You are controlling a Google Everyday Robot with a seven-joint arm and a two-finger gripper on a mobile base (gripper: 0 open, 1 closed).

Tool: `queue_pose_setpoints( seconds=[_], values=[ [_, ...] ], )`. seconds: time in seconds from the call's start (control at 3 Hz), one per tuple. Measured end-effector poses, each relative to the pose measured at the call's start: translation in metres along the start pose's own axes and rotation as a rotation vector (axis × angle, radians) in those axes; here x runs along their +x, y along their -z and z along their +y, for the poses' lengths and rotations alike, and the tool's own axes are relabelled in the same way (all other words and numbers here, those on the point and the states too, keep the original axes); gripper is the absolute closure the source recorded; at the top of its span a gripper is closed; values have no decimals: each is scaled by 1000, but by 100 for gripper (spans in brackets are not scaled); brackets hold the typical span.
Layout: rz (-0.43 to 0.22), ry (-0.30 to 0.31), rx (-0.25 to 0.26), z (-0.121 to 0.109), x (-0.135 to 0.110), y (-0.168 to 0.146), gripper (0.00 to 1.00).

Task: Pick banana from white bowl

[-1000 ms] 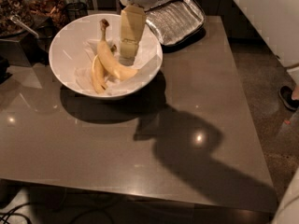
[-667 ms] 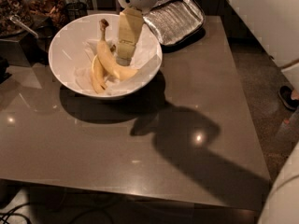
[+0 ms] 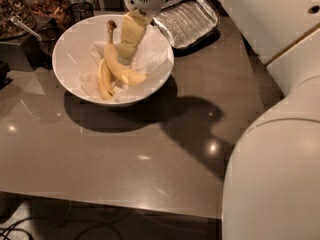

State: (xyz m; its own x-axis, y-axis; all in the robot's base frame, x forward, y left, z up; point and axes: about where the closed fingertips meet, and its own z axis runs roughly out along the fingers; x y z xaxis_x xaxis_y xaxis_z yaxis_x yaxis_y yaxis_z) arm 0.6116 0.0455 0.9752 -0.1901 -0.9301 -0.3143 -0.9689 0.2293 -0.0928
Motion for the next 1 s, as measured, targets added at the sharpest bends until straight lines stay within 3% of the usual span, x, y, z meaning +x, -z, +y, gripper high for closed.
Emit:
queue_pose_setpoints(
  seconds=[0.33,1.0],
  values=[
    [-6,-52,-40,-7,0,-15,25],
    [30,-96,-86,-12,-7,-47,30]
  ],
)
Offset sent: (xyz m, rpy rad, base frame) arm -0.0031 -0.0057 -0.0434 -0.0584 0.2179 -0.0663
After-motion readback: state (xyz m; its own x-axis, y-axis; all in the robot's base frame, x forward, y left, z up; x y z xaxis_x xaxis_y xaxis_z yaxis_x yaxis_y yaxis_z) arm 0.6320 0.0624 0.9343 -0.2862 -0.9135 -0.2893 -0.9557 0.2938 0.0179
